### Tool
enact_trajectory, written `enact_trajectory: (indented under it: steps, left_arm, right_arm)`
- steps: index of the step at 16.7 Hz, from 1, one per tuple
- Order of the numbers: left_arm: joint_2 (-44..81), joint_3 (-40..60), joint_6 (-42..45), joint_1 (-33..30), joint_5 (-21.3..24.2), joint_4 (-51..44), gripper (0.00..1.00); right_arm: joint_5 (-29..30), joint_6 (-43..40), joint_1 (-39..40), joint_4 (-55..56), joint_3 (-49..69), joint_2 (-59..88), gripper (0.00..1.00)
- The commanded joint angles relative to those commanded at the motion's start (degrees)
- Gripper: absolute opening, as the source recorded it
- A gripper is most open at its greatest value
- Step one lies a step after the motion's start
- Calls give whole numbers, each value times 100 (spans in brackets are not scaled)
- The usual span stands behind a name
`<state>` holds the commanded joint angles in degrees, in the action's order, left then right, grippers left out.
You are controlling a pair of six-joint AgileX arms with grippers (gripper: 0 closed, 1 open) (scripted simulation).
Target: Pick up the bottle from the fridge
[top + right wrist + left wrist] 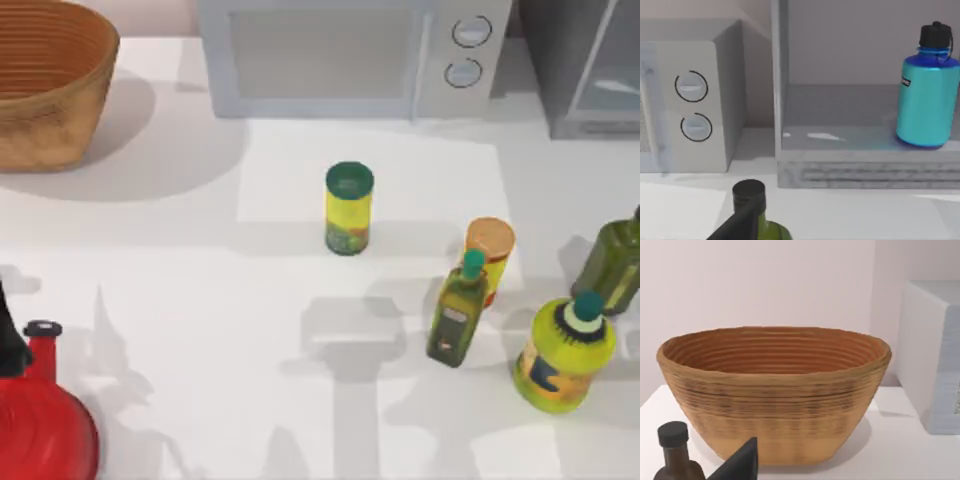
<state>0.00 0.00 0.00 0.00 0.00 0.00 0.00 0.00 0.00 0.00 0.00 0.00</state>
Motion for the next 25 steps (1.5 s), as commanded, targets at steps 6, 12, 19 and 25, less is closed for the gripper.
enact_trajectory:
  steps: [6, 12, 19, 25]
  left_arm:
    - [0, 0, 0, 0, 0, 0, 100]
    - [0, 0, 0, 0, 0, 0, 100]
    - [0, 0, 0, 0, 0, 0, 100]
    - [0, 0, 0, 0, 0, 0, 100]
  right_arm:
    - [-226, 6, -211, 601, 87, 596, 100]
    - [-989, 32, -1007, 3063, 379, 3249, 100]
    - [-2042, 84, -2113, 6375, 684, 7183, 100]
    - [-2726, 102, -2829, 8561, 949, 9566, 100]
